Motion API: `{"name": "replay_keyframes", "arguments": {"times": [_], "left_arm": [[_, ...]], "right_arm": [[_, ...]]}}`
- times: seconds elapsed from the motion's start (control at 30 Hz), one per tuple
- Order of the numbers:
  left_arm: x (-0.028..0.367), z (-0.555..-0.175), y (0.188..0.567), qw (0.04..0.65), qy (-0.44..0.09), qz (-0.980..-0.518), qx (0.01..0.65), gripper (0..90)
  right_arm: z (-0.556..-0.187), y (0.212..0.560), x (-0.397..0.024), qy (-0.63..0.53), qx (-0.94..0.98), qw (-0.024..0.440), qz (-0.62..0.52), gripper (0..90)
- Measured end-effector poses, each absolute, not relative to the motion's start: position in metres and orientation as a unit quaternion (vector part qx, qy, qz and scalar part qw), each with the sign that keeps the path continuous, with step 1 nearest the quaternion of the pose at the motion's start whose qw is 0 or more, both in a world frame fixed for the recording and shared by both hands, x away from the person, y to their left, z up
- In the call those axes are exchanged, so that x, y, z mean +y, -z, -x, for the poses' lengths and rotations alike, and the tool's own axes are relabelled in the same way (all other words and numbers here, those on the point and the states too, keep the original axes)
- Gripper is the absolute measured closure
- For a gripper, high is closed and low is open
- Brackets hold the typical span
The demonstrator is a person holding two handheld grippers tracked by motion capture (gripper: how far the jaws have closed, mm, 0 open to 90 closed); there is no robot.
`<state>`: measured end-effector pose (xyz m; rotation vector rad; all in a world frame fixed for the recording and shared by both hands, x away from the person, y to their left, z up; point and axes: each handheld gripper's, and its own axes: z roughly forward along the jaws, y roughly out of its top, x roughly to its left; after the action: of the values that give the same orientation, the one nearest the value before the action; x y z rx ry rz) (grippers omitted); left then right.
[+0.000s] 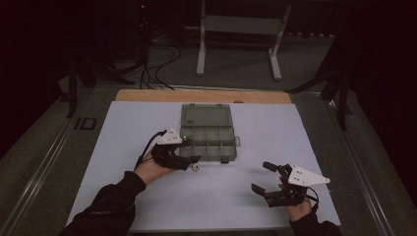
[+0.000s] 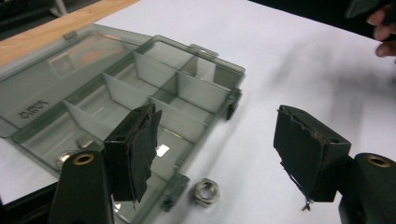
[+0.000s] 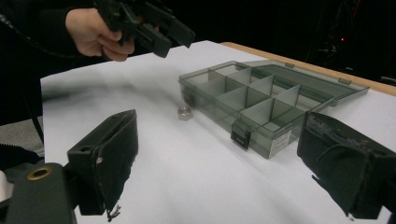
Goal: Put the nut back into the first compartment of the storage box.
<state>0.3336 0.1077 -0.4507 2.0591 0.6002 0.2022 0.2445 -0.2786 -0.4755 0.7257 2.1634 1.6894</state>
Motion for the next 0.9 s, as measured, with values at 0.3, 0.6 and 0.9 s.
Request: {"name": "replay_keyframes", "arguments": {"times": [0.3,0.6,0.9], "left_arm": [[0.099,-0.320,0.471,0.456,-0.078,-0.857,0.226,40.6],[0.091,-0.318,0.500,0.405,-0.112,-0.884,0.205,45.4],[0.087,-0.322,0.514,0.385,-0.115,-0.892,0.209,50.5]], "right_arm": [[-0.244,0.475,-0.278,-0.589,0.753,0.150,-0.252,12.5],[-0.244,0.475,-0.278,-0.589,0.754,0.150,-0.251,12.5],[-0.244,0.475,-0.278,-0.589,0.753,0.149,-0.251,12.4]]}}
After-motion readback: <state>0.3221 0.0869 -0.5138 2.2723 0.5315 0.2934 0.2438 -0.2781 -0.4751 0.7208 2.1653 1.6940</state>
